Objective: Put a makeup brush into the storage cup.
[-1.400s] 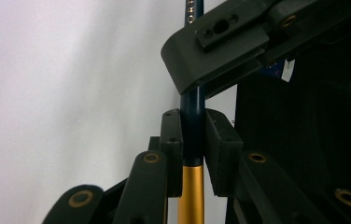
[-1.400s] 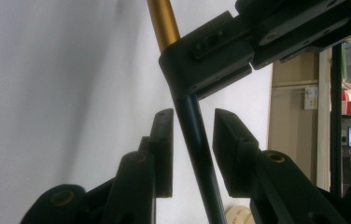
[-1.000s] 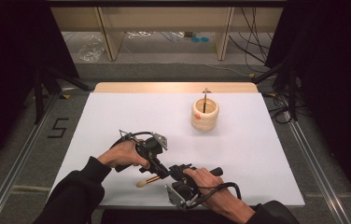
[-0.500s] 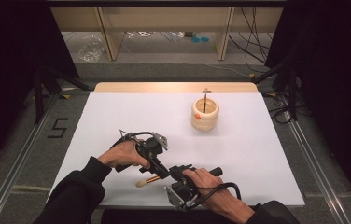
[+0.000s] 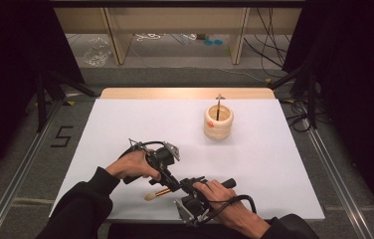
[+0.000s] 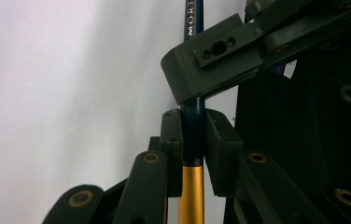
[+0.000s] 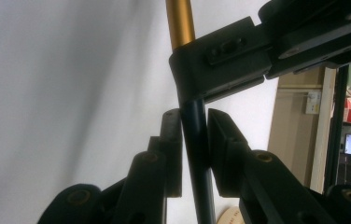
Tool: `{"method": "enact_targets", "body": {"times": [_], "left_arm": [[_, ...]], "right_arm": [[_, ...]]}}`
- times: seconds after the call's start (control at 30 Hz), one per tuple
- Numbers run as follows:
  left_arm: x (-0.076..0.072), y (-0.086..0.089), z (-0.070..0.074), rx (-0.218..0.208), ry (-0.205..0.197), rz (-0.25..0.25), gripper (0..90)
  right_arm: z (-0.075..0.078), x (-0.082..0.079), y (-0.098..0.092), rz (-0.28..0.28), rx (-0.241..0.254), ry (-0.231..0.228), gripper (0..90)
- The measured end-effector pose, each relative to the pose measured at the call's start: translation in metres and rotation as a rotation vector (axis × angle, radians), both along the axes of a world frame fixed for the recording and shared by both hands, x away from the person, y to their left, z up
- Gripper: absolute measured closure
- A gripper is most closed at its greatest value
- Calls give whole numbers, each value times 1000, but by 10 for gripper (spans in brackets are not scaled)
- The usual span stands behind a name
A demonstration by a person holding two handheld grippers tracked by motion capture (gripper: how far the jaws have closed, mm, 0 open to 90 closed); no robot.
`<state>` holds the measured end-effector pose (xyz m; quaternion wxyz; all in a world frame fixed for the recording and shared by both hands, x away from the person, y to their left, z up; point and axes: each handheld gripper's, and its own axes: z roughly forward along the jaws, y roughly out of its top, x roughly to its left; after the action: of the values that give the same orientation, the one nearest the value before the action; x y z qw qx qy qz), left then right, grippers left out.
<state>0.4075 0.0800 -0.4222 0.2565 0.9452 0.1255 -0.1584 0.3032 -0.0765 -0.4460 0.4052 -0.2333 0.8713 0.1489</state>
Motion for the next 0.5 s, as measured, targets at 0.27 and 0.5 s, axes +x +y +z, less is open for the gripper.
{"method": "enact_targets", "body": {"times": [0.27,0.5], "left_arm": [[0,-1,-1,0,4,0,782],[0,-1,-1,-3,4,2,781]], "right_arm": [[-1,1,0,15,-31,-16,789],[-1,-2,-1,-12,-24,0,793]]}}
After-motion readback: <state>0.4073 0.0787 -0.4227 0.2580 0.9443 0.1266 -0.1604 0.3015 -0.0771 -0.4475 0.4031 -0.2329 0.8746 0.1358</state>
